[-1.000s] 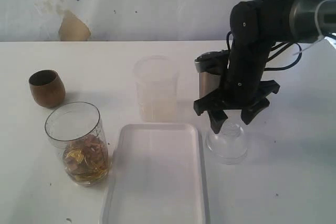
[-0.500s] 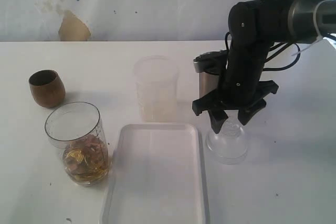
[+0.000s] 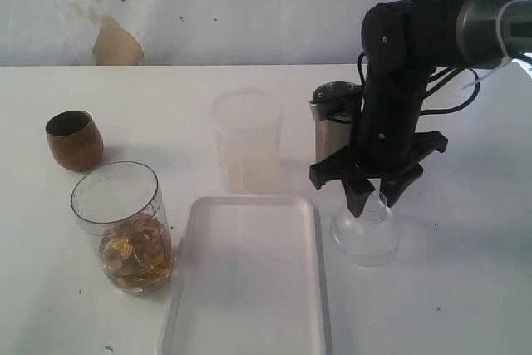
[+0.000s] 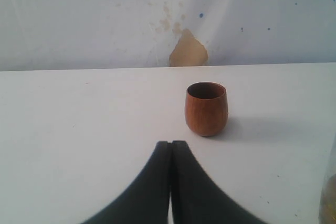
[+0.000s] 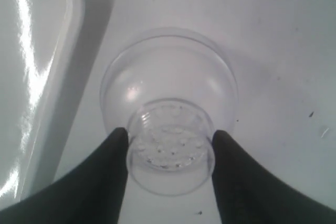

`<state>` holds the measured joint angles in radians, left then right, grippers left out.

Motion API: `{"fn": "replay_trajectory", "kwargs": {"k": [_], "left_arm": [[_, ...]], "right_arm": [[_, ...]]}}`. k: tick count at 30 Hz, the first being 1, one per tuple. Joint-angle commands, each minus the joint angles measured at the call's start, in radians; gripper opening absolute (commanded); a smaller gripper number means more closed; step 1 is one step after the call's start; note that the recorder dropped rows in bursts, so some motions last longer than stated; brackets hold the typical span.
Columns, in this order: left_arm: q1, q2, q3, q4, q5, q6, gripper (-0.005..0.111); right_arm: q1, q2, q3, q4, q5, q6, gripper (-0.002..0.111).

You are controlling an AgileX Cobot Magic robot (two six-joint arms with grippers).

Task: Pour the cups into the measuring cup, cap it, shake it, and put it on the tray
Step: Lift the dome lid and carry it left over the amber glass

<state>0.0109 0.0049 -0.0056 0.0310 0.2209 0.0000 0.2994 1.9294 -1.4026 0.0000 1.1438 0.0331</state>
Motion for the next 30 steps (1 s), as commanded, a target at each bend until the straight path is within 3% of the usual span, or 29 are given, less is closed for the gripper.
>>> {"fn": "replay_trajectory", "kwargs": {"k": [1, 15, 20, 30], "left_arm": [[0.004, -0.005, 0.006, 0.003, -0.011, 0.0, 0.0], [0.004, -0.005, 0.006, 0.003, -0.011, 0.0, 0.0], [0.004, -0.005, 0.006, 0.003, -0.011, 0.0, 0.0], [0.004, -0.005, 0.006, 0.005, -0.011, 0.0, 0.0]], "right_arm": [[0.002, -0.038, -0.003, -0.009, 0.017, -0.014, 0.0], [0.034, -0.31, -0.079, 0.066, 0.077, 0.017, 0.0], [0.135, -0.33, -0.139, 0.19, 0.077, 0.022, 0.0], [0.36, -0.33, -0.26, 0.191, 0.077, 0.128, 0.0]]}}
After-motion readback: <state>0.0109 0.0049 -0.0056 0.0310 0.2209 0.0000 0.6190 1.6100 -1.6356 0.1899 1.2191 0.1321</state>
